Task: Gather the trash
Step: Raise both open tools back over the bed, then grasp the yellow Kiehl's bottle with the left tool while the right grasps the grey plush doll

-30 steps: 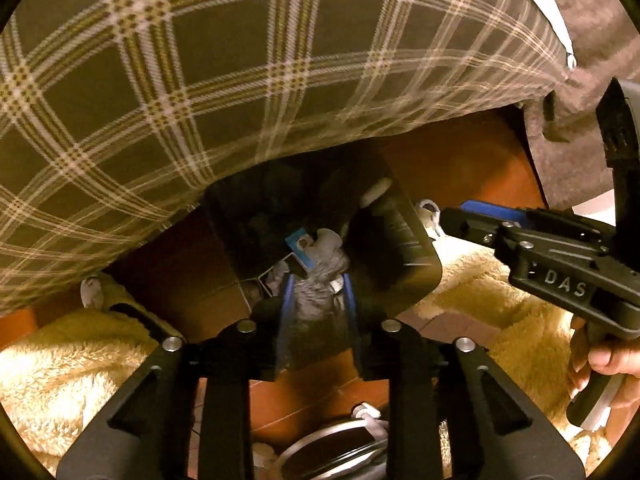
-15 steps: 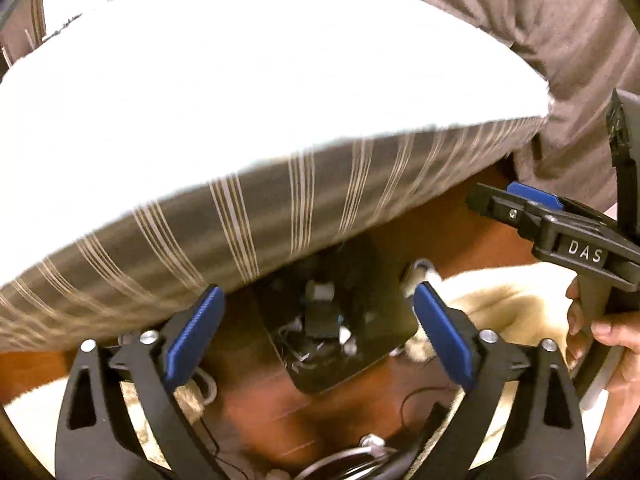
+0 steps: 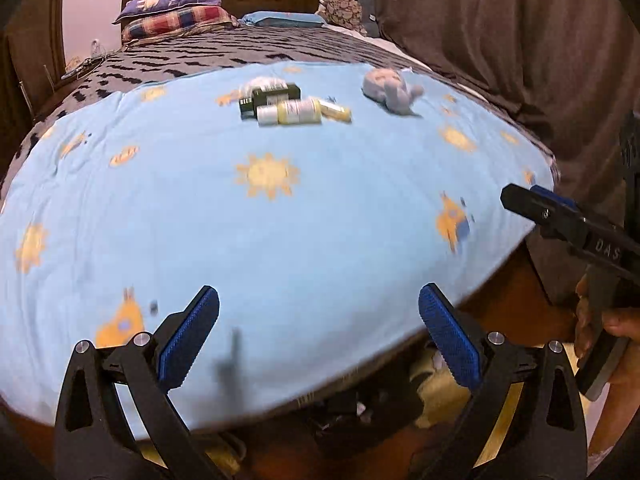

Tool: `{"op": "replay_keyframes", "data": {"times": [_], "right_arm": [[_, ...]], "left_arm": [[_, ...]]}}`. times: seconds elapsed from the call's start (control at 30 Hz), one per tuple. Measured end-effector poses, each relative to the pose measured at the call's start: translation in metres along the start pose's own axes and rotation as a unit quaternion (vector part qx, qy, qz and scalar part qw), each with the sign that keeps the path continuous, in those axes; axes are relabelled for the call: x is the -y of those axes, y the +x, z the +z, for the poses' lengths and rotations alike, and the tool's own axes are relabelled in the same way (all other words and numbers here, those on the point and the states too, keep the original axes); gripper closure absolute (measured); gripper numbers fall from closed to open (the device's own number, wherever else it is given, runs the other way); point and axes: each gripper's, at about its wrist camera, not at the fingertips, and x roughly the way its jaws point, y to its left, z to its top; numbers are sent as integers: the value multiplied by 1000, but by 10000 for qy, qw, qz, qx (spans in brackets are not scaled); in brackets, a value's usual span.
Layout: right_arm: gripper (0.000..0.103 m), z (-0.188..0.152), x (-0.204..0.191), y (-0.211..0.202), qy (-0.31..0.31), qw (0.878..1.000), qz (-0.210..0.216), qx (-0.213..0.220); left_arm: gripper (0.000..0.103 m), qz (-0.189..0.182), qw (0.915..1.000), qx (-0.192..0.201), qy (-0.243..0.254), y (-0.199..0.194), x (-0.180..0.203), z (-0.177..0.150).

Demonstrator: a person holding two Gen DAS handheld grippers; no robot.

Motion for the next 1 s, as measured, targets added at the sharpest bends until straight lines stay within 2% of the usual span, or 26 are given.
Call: {"op": "replay_keyframes", "data": {"times": [0.27,0.53,0.73,1.0], "right_arm": [[6,41,15,47,125,9999,-64,-98],[6,77,28,100,-9,9988,-457,-174],[6,107,37,137,2,9977,-660,-171],[6,132,35,179,-131,9949,-960,-266]], "left_arm": [[8,156,9998,64,-60,42,-9,58],[8,393,9992,20,-120,99,-16,109],[8,506,9984,-73,-227,142,-17,139],[9,543,9979,-132,-325,172,-23,160]]}}
